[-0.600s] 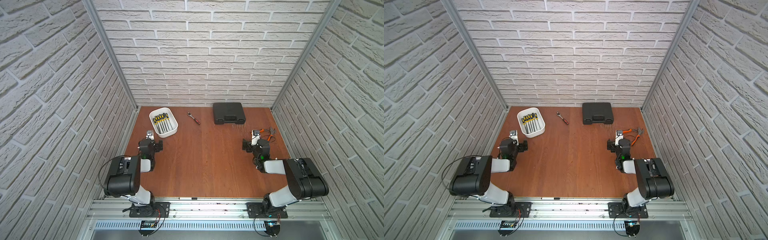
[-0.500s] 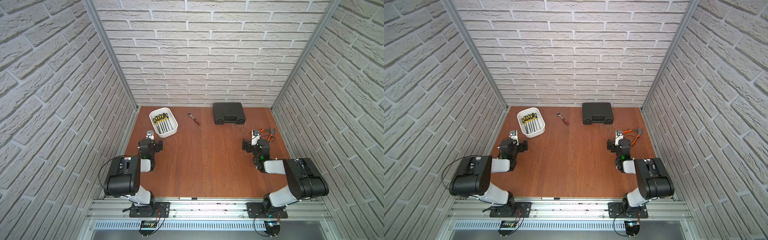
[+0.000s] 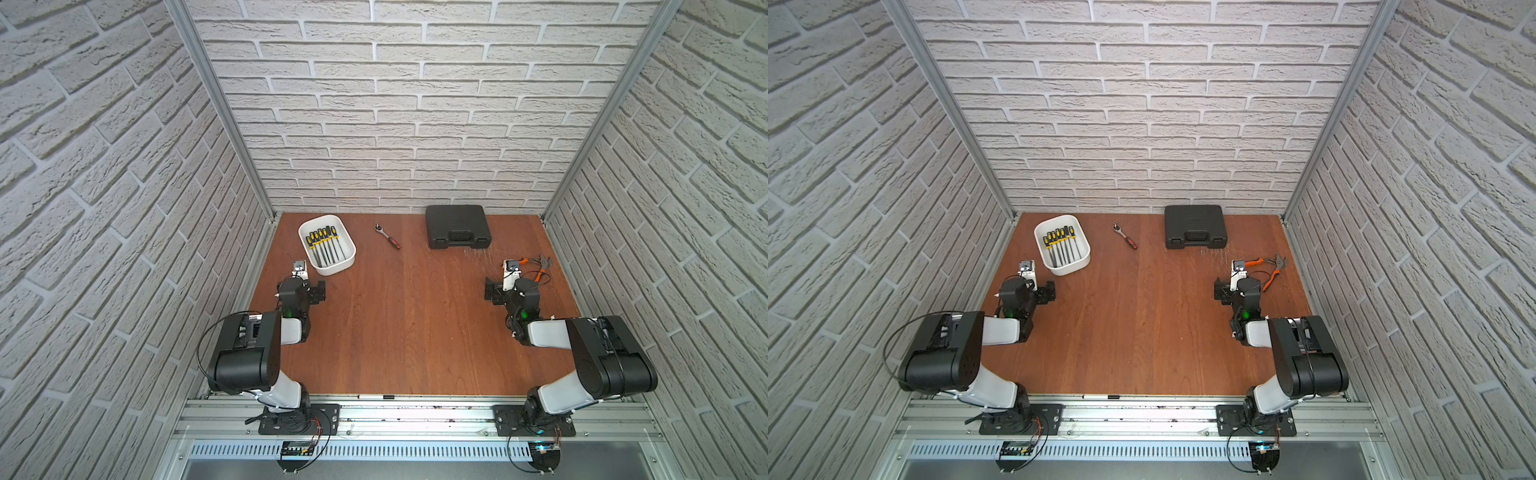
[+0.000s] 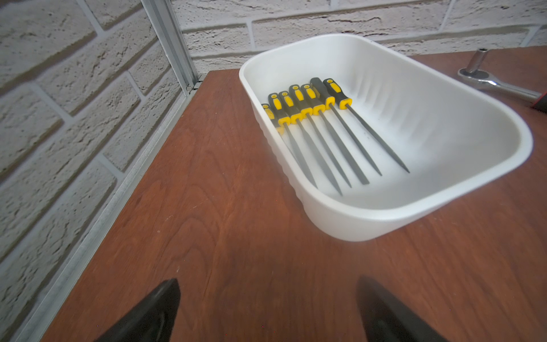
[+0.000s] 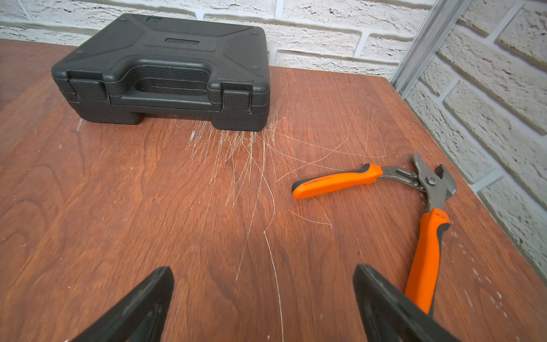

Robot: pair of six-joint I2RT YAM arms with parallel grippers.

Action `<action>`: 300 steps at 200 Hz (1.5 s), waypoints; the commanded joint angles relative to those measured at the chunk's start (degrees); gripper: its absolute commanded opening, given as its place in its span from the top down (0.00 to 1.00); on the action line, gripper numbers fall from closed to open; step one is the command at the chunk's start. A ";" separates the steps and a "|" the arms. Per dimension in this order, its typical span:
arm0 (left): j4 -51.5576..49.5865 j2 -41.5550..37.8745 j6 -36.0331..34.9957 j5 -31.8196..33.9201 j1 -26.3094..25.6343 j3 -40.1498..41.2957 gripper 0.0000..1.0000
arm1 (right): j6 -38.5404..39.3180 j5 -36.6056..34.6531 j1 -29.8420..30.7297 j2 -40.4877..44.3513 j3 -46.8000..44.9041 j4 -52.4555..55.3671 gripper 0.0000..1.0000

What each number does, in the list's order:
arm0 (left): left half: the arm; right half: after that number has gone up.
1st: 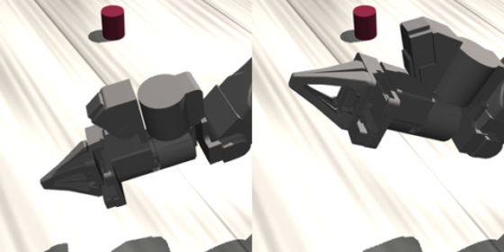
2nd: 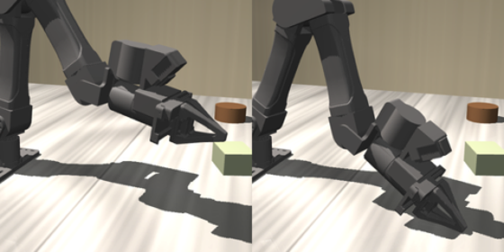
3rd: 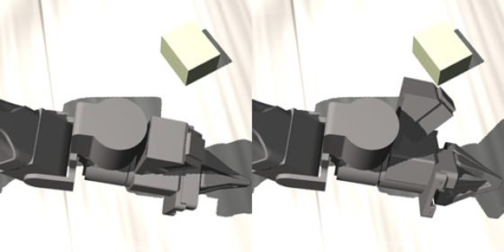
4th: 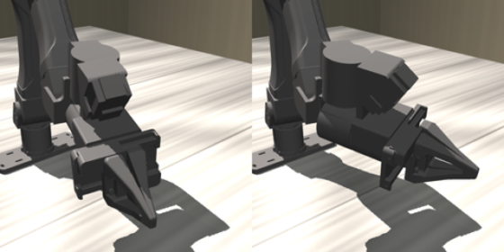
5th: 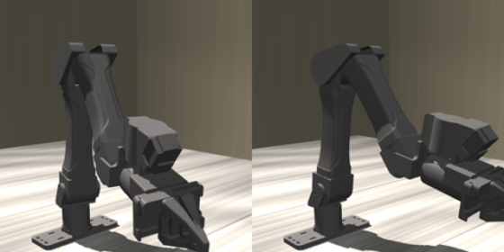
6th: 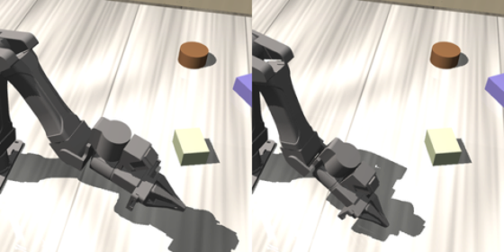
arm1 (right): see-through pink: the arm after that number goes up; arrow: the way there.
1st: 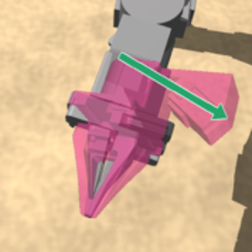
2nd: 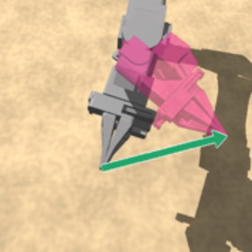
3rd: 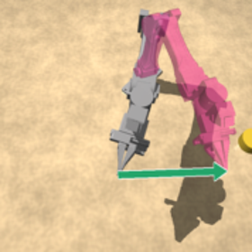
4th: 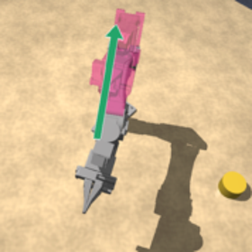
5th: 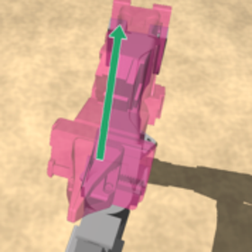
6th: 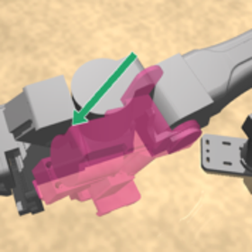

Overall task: Take the file tool out of the storage box
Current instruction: Move the storage box to the center of the board.

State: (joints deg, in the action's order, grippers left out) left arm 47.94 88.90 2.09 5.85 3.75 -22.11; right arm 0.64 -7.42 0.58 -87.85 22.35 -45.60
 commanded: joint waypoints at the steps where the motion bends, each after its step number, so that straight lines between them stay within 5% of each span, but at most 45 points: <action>1: 1.74 -0.15 -0.09 -0.88 0.49 -0.44 0.02 | -0.40 0.40 -0.23 0.85 0.80 -1.68 0.01; 24: -5.88 -3.62 0.27 0.17 0.42 -3.44 0.02 | -0.18 0.13 -0.22 2.94 3.01 2.60 0.01; 60: -42.59 -13.26 5.64 2.00 0.06 -20.41 0.02 | -4.73 -1.53 0.54 9.25 21.83 38.99 0.01; 105: -57.55 -20.74 15.18 1.01 -0.53 -28.36 0.02 | -9.96 -10.59 9.54 18.95 27.08 54.39 0.02; 128: -70.07 -14.71 19.47 0.48 1.30 -40.66 0.03 | -14.73 -10.54 13.78 20.87 29.89 62.81 0.03; 169: -96.99 7.67 23.39 -0.64 1.52 -69.20 0.09 | -17.99 -12.56 23.58 22.88 29.81 67.01 0.05; 222: -101.24 20.12 25.76 -3.25 1.10 -77.15 0.15 | -19.44 -12.73 27.23 21.10 31.81 72.44 0.12; 300: -99.24 27.57 27.09 -4.98 1.12 -79.05 0.33 | -20.59 -11.98 28.17 21.18 30.30 74.41 0.27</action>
State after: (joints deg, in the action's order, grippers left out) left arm -51.81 115.35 28.51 2.04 4.91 -99.88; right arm -19.16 -19.16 28.03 -66.92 52.38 27.49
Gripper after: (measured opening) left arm 0.708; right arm 0.747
